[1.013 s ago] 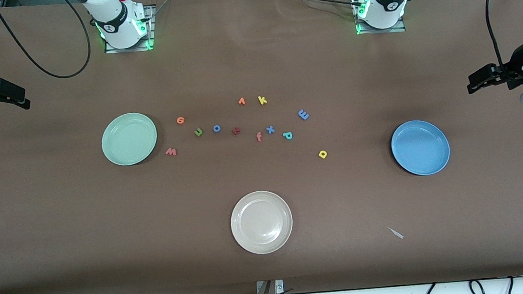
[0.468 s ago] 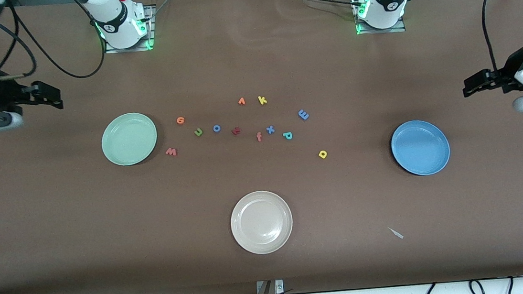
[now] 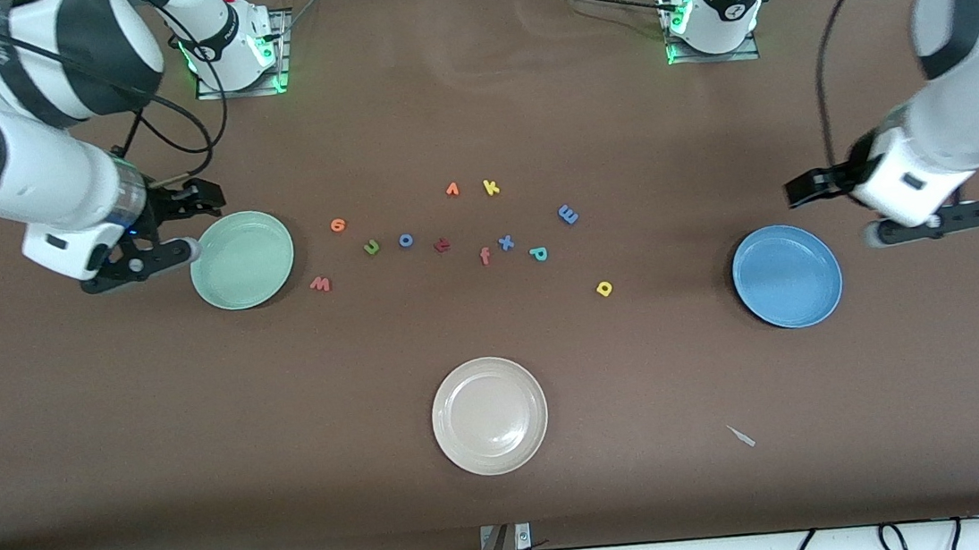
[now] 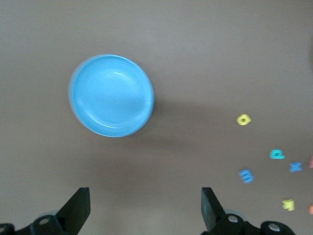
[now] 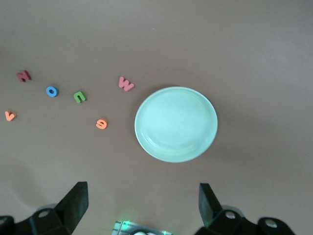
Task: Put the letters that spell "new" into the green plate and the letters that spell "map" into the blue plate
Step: 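Lower the right gripper onto the pink w while the left gripper reaches letters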
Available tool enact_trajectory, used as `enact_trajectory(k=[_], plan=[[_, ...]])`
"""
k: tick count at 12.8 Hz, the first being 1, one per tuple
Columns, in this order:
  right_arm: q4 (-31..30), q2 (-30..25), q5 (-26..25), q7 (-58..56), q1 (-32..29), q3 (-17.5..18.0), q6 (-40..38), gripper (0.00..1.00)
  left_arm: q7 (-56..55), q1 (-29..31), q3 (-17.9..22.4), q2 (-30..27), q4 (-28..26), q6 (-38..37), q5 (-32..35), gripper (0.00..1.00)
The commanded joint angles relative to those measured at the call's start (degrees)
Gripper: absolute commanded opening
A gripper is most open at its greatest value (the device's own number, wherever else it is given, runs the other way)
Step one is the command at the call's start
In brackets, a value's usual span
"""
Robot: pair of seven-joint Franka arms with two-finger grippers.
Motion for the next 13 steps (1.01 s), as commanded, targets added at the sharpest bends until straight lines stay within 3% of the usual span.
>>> enact_trajectory(k=[1, 5, 7, 10, 13], plan=[[-7.90, -0.79, -1.19, -6.23, -0.25, 1.69, 9.09, 1.00, -11.69, -4.30, -1.71, 0.71, -3.14, 4.35, -1.30, 1.00], [-21.18, 0.69, -3.21, -17.02, -0.25, 2.76, 30.02, 1.00, -24.28, -4.75, -7.59, 0.63, -11.49, 14.02, -3.32, 1.00], [-23.30, 4.37, -4.26, -26.23, 0.01, 2.94, 37.58, 1.00, -30.42, -4.84, -10.49, 0.63, -17.10, 21.56, -3.32, 1.00], [-23.58, 10.87, -6.54, -29.35, 0.10, 3.11, 45.94, 1.00, -42.46, -5.28, -14.46, 1.06, -27.22, 37.38, -3.06, 1.00], [-23.66, 14.58, -9.19, -33.47, 0.10, 3.11, 51.05, 1.00, -48.45, -9.66, -14.99, 5.53, -29.61, 43.99, -0.17, 1.00]])
